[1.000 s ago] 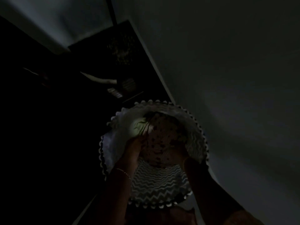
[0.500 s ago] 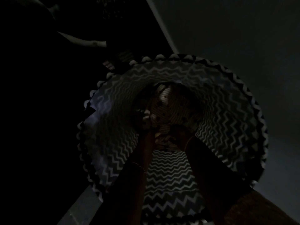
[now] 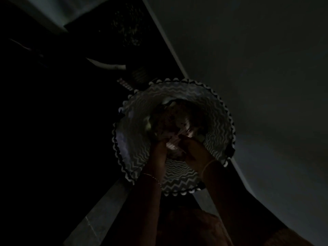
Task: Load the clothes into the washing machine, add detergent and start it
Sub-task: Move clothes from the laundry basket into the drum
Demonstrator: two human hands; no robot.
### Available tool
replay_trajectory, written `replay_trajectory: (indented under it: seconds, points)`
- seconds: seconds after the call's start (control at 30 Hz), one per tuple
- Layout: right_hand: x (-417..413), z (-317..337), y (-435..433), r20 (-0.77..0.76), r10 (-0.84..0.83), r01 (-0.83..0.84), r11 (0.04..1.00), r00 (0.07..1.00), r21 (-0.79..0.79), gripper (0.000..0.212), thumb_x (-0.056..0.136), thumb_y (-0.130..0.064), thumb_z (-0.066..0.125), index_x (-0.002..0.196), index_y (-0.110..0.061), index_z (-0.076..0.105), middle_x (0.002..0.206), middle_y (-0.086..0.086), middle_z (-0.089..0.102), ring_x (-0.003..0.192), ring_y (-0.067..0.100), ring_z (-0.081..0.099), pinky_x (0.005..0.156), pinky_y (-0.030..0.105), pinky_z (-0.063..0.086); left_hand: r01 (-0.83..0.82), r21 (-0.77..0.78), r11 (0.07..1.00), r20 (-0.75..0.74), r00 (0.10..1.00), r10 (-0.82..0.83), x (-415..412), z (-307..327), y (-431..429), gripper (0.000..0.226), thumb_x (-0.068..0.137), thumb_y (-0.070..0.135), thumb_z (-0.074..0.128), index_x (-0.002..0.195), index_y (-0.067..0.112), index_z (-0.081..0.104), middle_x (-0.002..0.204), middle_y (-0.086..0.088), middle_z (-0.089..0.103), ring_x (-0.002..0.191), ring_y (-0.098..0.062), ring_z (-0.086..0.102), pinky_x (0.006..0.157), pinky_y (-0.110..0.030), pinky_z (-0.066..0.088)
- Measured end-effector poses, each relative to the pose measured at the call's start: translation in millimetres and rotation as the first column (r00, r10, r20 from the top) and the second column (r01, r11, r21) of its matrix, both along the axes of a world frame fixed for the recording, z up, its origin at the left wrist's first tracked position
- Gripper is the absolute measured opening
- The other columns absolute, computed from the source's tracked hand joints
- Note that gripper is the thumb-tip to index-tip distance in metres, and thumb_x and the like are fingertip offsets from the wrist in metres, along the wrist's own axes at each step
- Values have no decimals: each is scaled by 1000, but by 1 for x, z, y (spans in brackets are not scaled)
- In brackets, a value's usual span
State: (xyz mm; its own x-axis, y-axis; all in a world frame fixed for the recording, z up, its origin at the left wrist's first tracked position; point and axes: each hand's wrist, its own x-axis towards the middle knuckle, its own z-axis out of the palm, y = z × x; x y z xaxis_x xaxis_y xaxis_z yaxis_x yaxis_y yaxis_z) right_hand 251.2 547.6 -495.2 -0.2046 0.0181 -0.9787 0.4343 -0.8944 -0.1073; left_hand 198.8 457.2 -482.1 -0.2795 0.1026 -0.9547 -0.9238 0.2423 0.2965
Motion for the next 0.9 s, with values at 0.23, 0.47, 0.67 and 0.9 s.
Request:
replay_trajectory:
  seconds: [0.23,0.47,0.67,0.9]
  points:
    - [11,143,3,-197,-9,19,999,980,51,31,98,-17,48,127,-9,55,117,10,62,104,23,60,99,40,48,-26,61,998,-69,997,31,-9,120,-1,45,97,24,49,137,2,48,128,-20,57,115,-34,55,89,-39,47]
    - [-9,252,-1,-393,208,-178,978,896,113,38,97,-1,39,133,-6,52,133,17,53,115,32,55,105,45,40,-9,122,992,114,993,-5,-38,215,-2,50,89,59,44,108,18,66,91,-8,74,85,-25,64,72,-32,52]
    - [-2,296,-5,-511,361,-277,932,780,234,35,97,-7,38,126,-6,57,138,25,49,129,45,42,116,56,21,39,148,988,11,999,-41,-55,259,-10,39,99,36,38,115,11,62,98,-10,72,93,-23,69,86,-37,54]
    - [16,344,-16,-421,505,-303,835,753,460,30,87,9,42,94,-7,66,89,3,68,72,8,65,56,14,50,149,182,972,-146,982,-123,-45,348,-21,17,100,13,40,89,9,53,74,-7,57,64,-21,64,84,-39,53]
